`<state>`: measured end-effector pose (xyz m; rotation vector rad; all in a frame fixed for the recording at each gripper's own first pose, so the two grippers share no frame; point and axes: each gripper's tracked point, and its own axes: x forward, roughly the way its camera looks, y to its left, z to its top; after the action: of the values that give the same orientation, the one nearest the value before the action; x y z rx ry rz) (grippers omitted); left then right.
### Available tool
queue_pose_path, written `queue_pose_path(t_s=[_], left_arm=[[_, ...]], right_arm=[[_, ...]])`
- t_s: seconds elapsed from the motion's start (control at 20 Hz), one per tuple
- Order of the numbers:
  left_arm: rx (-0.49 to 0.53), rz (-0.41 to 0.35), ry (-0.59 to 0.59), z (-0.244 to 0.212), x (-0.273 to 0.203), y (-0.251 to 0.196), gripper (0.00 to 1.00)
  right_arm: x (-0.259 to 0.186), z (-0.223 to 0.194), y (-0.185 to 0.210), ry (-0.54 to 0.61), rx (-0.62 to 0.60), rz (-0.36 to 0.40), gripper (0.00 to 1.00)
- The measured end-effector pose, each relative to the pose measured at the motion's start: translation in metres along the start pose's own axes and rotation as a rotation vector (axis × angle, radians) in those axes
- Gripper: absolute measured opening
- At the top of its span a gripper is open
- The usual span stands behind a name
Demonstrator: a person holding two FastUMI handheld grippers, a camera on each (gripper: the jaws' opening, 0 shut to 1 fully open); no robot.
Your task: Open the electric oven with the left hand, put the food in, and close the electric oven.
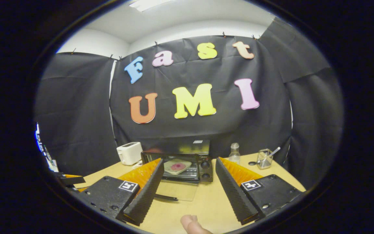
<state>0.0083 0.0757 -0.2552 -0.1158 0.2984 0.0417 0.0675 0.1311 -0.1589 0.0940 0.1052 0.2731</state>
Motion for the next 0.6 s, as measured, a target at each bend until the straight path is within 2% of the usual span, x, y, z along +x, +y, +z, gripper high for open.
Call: queue_pose_path(t_s=[0.1,0.15,0.3,0.35,0.4,0.5,0.55,0.6], left_arm=[[0.015,0.004,0.026,-0.012,0.016,-0.003,0.96],[0.004,-0.002,0.042,-0.02,0.025,-0.009,0.95],[-0.058,-0.079,0.104,-0.044,0.046,-0.038,0.96],[-0.068,-0.096,0.129,-0.052,0.052,-0.044,0.95],[-0.069,-0.107,0.153,-0.061,0.059,-0.049,0.96],[-0.062,-0.117,0.187,-0.074,0.072,-0.059,0.96],[-0.061,-0.128,0.203,-0.08,0.082,-0.062,0.97],[-0.055,-0.143,0.231,-0.084,0.087,-0.075,0.96]], right_arm=[[-0.016,0.024,-0.011,-0.046,0.0,-0.023,0.96],[-0.024,0.023,-0.01,-0.062,0.005,-0.015,0.96],[-0.047,0.044,-0.016,-0.097,0.021,-0.001,0.96],[-0.052,0.049,-0.021,-0.108,0.021,-0.003,1.0],[-0.056,0.054,-0.026,-0.121,0.019,-0.014,0.96],[-0.059,0.053,-0.041,-0.131,0.016,-0.051,0.95],[-0.06,0.048,-0.043,-0.13,0.021,-0.057,1.0],[-0.061,0.045,-0.047,-0.13,0.029,-0.055,0.95]])
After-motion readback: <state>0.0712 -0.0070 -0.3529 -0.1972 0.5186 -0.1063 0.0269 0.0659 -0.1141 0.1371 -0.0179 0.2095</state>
